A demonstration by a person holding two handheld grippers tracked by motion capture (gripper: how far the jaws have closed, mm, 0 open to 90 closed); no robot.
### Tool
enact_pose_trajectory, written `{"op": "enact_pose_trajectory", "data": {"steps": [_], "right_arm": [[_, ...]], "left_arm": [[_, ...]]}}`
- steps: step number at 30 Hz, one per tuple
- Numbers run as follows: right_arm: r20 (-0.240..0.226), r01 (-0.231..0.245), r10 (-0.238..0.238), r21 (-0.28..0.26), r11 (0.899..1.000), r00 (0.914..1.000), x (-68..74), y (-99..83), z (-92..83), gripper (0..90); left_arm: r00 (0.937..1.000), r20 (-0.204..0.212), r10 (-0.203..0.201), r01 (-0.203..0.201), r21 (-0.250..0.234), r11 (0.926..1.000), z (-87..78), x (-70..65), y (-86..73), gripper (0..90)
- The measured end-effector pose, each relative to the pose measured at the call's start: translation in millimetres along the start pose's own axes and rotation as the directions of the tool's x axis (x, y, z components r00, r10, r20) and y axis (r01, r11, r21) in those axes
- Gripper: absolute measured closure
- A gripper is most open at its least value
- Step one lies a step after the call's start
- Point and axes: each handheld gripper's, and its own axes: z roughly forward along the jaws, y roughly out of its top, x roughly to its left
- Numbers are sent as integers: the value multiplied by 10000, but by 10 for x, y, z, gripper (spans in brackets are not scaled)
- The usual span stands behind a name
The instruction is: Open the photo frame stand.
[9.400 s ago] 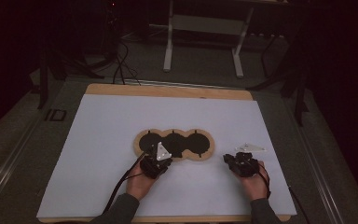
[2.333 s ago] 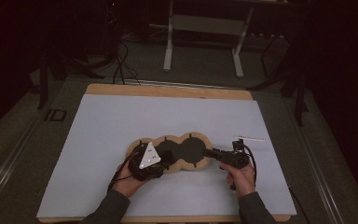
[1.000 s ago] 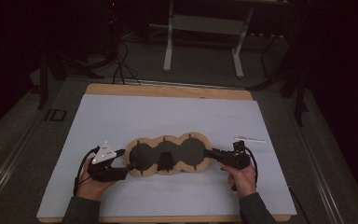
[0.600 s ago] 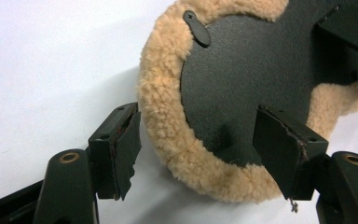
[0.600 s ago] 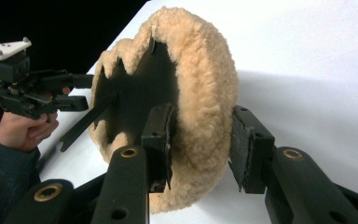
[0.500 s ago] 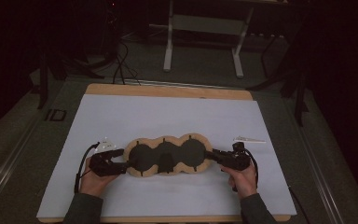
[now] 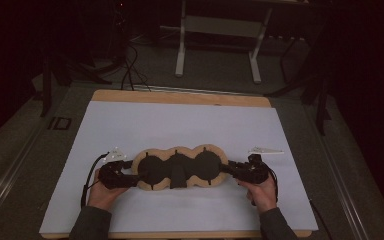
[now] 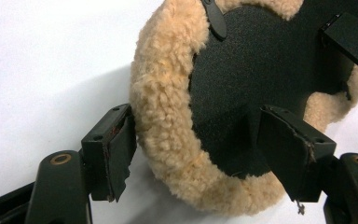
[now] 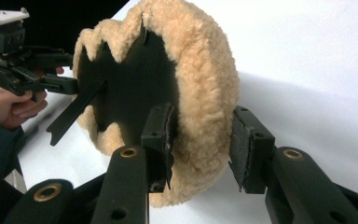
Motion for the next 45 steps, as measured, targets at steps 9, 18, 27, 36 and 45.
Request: {"op": "enact_pose_trajectory", "data": {"steps": [9, 18, 27, 36, 45], "right_arm": [[167, 638, -643, 252, 9976, 9978, 20, -5, -7, 615], [160, 945, -954, 470, 9944, 9953, 18, -16, -16, 616], [318, 1165, -1190, 717, 9906, 9924, 21, -29, -5, 616], [465, 1199, -1241, 839, 9892, 9912, 11, -35, 11, 610], [490, 1067, -1113, 874, 9904, 9926, -32, -41, 32, 601]], "left_arm": [[9987, 422, -300, 294, 135, 9995, 16, 17, -23, 330], [9959, 787, -443, 431, 178, 9989, -8, 38, -27, 400], [9960, 838, -306, 304, 34, 9995, -69, 32, -24, 477], [9986, 536, -11, 16, -92, 10000, -106, -12, -4, 509], [9995, 240, 181, -169, -476, 9987, -130, -38, 17, 546]]}}
